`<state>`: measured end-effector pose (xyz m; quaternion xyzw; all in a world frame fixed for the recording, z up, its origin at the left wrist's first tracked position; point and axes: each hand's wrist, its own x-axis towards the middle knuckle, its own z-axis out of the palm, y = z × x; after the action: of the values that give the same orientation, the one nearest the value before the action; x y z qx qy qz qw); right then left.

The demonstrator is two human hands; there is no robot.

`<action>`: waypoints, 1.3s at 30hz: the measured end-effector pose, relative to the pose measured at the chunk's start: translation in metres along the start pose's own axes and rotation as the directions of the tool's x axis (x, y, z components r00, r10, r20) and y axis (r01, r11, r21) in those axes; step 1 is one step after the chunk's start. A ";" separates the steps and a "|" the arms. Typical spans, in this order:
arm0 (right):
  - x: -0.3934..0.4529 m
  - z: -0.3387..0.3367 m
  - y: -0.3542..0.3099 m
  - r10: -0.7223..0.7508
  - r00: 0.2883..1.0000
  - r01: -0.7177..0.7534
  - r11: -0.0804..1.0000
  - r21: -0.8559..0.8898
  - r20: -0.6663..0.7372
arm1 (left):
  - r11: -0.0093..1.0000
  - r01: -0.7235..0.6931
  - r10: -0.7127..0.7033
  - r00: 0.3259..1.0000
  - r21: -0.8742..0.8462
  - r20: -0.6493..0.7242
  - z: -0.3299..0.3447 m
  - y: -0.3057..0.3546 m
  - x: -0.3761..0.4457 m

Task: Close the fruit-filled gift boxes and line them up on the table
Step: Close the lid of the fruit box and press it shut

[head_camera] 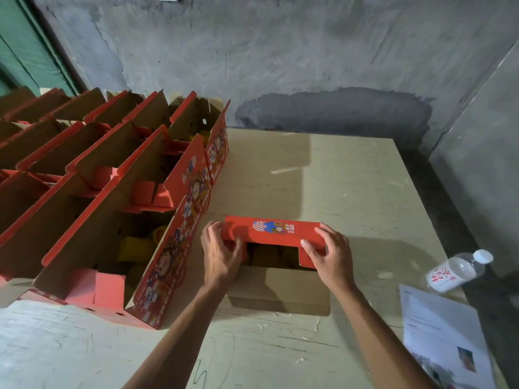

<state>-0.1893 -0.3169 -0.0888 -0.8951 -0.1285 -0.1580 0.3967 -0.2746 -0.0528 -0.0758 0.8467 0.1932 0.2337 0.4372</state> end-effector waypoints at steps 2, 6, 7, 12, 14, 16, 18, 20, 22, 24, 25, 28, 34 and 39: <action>-0.001 0.000 0.001 0.029 0.999 -0.028 0.999 -0.021 0.035 | 1.000 -0.009 0.006 0.994 0.024 0.107 0.000 -0.009 -0.003; -0.002 -0.002 0.001 0.120 0.974 -0.133 0.989 0.057 0.191 | 0.991 -0.082 0.052 0.962 0.102 0.266 -0.010 -0.018 0.008; 0.000 -0.003 0.001 0.122 0.966 -0.141 0.988 0.067 0.226 | 0.990 -0.100 0.068 0.955 0.099 0.288 -0.013 -0.019 0.014; 0.006 -0.007 -0.002 0.145 0.931 -0.181 0.980 0.079 0.335 | 0.991 -0.097 0.046 0.896 0.094 0.442 -0.027 -0.022 0.046; 0.006 -0.007 -0.003 0.156 0.929 -0.198 0.975 0.097 0.335 | 0.996 -0.072 0.036 0.882 0.060 0.470 -0.026 -0.023 0.051; 0.008 -0.008 -0.003 0.159 0.929 -0.199 0.976 0.089 0.335 | 0.996 -0.081 0.051 0.876 0.042 0.479 -0.021 -0.024 0.052; 0.010 -0.009 -0.004 0.159 0.921 -0.192 0.980 0.060 0.355 | 0.994 -0.082 0.038 0.865 0.066 0.500 -0.015 -0.023 0.051; 0.012 -0.011 -0.004 0.149 0.913 -0.171 0.985 0.026 0.379 | 0.996 -0.064 0.022 0.862 0.067 0.506 -0.011 -0.023 0.051; 0.018 -0.014 -0.003 0.135 0.908 -0.147 0.989 -0.002 0.396 | 0.997 -0.062 0.034 0.871 0.042 0.490 -0.009 -0.023 0.052; 0.026 -0.018 0.000 0.130 0.903 -0.126 0.991 -0.038 0.410 | 0.995 -0.084 0.049 0.881 0.053 0.471 -0.010 -0.024 0.055; 0.029 -0.019 0.001 0.131 0.898 -0.114 0.991 -0.065 0.419 | 0.993 -0.093 0.049 0.882 0.070 0.469 -0.010 -0.025 0.057; 0.036 -0.020 0.001 0.128 0.893 -0.076 0.988 -0.135 0.431 | 0.987 -0.095 0.015 0.862 0.132 0.506 -0.011 -0.026 0.066; 0.040 -0.015 0.001 0.120 0.907 -0.038 0.978 -0.205 0.404 | 0.946 -0.121 -0.073 0.825 0.301 0.561 -0.004 -0.024 0.084; 0.043 -0.015 -0.002 0.095 0.888 0.007 0.975 -0.221 0.450 | 0.885 -0.225 -0.052 0.822 0.407 0.566 -0.001 -0.022 0.088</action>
<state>-0.1532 -0.3221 -0.0617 -0.9476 -0.1799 0.0535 0.2587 -0.2060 0.0061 -0.0734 0.9639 0.0655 -0.0579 0.2514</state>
